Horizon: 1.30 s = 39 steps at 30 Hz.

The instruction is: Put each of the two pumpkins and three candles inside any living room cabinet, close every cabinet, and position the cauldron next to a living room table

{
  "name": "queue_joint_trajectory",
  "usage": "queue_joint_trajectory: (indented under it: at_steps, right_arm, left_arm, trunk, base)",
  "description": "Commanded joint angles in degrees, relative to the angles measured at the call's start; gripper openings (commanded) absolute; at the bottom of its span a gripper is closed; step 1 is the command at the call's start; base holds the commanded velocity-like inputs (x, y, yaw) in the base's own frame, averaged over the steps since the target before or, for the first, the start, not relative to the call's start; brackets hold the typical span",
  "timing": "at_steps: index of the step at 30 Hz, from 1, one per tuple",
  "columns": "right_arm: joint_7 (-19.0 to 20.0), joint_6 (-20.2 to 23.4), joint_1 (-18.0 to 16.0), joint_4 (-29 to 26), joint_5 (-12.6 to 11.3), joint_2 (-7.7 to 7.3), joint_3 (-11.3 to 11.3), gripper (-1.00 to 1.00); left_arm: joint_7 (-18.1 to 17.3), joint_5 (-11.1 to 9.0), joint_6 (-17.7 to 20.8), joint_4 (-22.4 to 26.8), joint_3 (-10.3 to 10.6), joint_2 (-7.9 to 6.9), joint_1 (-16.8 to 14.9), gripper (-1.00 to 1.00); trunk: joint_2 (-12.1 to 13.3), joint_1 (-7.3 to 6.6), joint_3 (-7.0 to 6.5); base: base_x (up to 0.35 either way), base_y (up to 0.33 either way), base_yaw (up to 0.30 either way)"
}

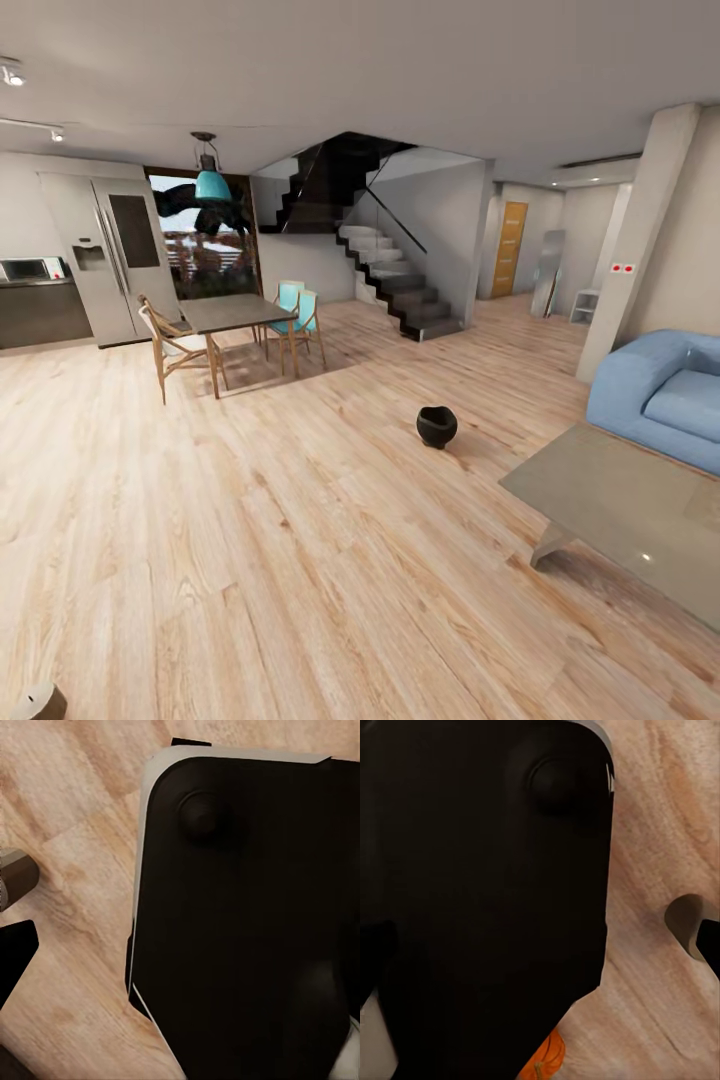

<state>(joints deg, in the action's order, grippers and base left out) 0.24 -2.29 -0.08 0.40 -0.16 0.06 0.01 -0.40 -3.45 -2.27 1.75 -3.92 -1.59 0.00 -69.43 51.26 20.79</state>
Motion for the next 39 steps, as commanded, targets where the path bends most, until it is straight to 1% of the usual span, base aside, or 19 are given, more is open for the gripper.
queue_joint_trajectory:
  at_steps: [1,32,39]
  right_arm:
    - [0.0,-0.2,0.0,0.0,0.0,0.01,0.0,1.0]
    - [0.0,-0.2,0.0,0.0,0.1,0.02,0.0,1.0]
    - [-0.1,-0.2,0.0,0.0,0.1,0.03,0.1,1.0]
  left_arm:
    - [0.0,-0.3,-0.1,0.0,-0.3,0.01,0.0,1.0]
    - [0.0,-0.3,-0.1,0.0,-0.3,0.0,0.0,1.0]
    - [0.0,-0.3,-0.1,0.0,-0.3,-0.02,0.0,1.0]
  trunk:
    - [0.4,-0.22,-0.15]
    - [12.8,-7.03,-5.71]
    - [15.6,-8.57,-6.97]
  base:
    - [0.0,0.0,0.0]
    - [0.0,0.0,0.0]
    - [0.0,0.0,0.125]
